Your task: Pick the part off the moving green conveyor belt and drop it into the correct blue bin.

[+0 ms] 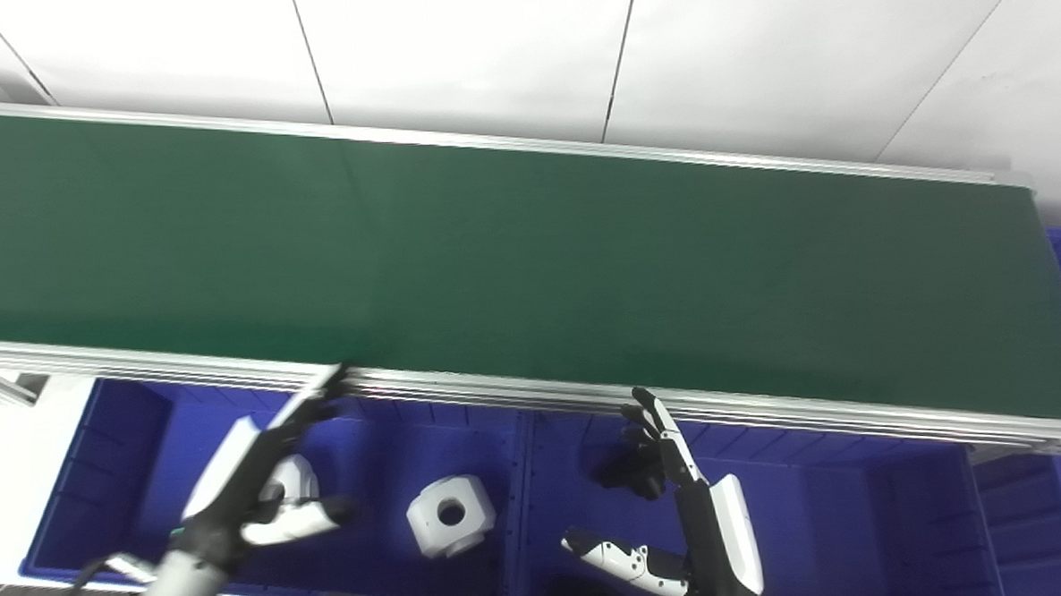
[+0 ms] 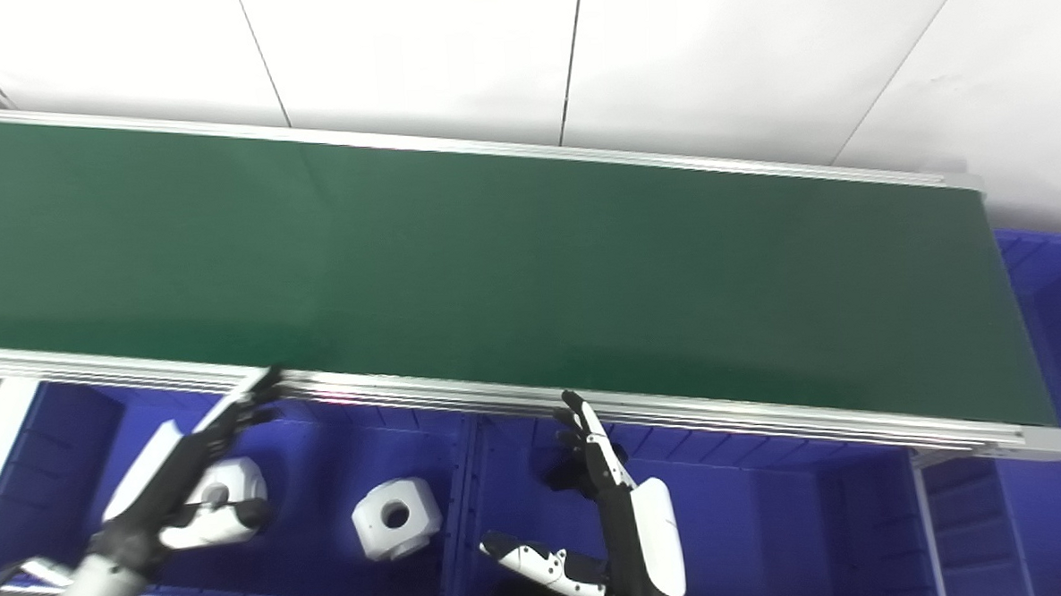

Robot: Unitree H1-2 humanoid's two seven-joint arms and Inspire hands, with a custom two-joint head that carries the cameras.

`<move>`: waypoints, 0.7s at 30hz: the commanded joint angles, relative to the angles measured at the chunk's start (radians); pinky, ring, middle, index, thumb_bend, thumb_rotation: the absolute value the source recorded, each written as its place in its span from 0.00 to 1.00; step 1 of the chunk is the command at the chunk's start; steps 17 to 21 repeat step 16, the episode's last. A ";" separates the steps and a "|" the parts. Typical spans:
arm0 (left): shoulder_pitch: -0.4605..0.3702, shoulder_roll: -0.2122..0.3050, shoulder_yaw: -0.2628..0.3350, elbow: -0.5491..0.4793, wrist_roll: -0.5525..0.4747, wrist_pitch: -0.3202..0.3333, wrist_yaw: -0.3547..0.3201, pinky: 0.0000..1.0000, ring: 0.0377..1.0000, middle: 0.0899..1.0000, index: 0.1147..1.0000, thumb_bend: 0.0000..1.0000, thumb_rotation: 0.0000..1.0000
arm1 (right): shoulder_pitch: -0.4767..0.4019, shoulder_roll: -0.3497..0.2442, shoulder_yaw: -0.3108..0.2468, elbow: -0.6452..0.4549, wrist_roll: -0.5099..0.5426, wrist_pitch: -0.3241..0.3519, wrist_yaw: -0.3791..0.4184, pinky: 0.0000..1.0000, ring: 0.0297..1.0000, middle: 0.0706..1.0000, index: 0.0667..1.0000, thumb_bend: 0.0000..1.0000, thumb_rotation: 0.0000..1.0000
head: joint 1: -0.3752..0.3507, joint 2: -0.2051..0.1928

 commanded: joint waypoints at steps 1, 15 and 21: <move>-0.018 0.012 -0.020 -0.050 -0.022 -0.029 -0.023 0.84 0.89 0.92 0.91 0.96 0.74 | 0.018 0.073 0.050 -0.064 -0.021 0.003 0.007 0.79 0.82 0.88 0.96 0.89 0.57 | -0.015 -0.002; -0.039 -0.050 -0.105 -0.069 0.122 -0.030 -0.003 0.74 0.81 0.85 0.85 0.99 0.68 | 0.055 0.063 0.053 -0.114 -0.004 0.044 0.006 0.81 0.86 0.91 0.97 0.92 0.57 | -0.035 0.008; -0.035 -0.051 -0.114 -0.070 0.160 -0.030 0.026 0.73 0.80 0.84 0.84 0.99 0.68 | 0.056 0.060 0.051 -0.116 0.002 0.044 0.010 0.82 0.87 0.92 0.97 0.92 0.57 | -0.030 0.008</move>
